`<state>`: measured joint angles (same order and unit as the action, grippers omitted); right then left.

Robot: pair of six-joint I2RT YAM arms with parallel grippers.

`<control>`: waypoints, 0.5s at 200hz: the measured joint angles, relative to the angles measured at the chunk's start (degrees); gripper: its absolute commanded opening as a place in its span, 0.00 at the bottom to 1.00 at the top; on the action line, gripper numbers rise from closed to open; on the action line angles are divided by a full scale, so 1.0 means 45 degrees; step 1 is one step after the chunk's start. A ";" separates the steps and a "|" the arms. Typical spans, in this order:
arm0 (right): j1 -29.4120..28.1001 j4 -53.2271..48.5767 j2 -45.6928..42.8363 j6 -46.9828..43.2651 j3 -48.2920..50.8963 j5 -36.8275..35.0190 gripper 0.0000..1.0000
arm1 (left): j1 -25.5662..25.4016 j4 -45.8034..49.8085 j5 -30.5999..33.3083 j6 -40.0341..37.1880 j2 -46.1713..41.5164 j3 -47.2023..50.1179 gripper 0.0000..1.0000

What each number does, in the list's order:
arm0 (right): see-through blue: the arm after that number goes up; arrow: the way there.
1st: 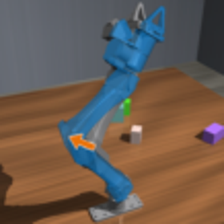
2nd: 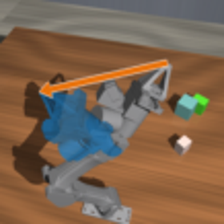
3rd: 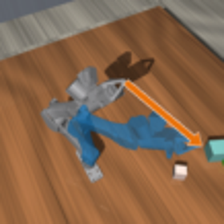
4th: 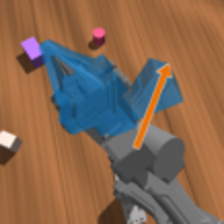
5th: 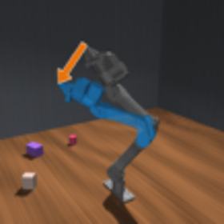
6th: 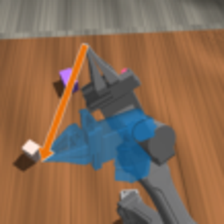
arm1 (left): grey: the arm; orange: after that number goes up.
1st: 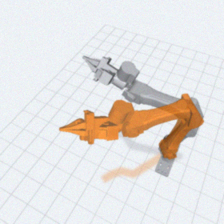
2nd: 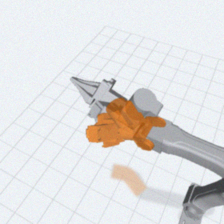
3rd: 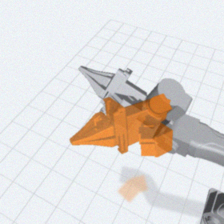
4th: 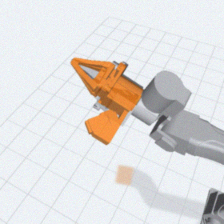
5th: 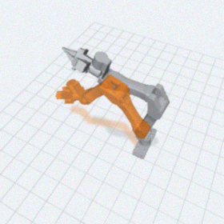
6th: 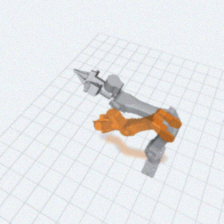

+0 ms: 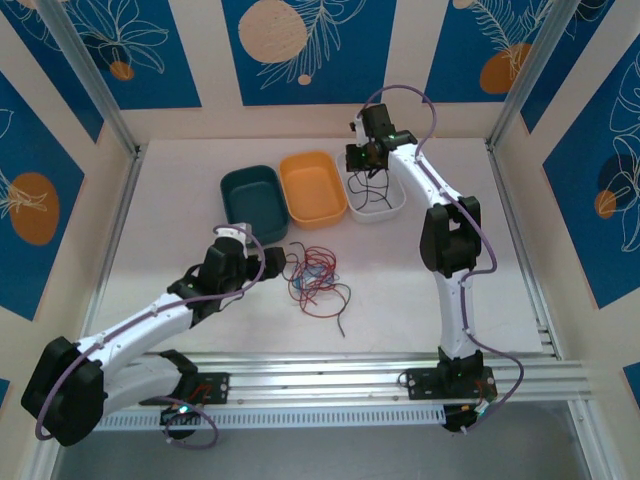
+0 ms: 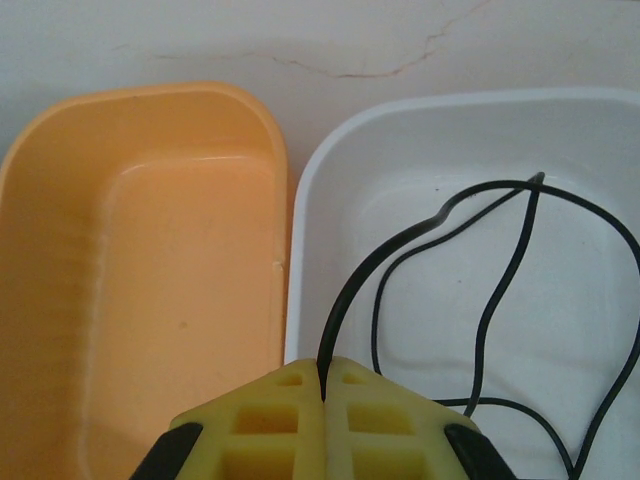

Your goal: Untangle the cables

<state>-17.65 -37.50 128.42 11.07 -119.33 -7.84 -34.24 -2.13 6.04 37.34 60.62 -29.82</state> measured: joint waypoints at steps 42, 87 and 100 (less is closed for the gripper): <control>0.0083 0.0151 0.0219 0.0160 0.0306 0.0087 0.00 | 0.0000 -0.0053 0.0000 0.0000 0.0000 0.0000 1.00; 0.0097 0.0136 0.0525 0.0228 0.0466 0.0087 0.00 | 0.0000 -0.0083 0.0000 0.0000 0.0000 0.0000 1.00; 0.0097 0.0141 0.0612 0.0233 0.0466 0.0087 0.02 | 0.0000 -0.0083 0.0000 0.0000 0.0000 0.0000 1.00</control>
<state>-17.21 -36.86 131.17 12.12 -117.23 -7.44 -34.24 -2.50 6.04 37.34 60.62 -29.82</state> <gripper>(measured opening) 0.049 0.998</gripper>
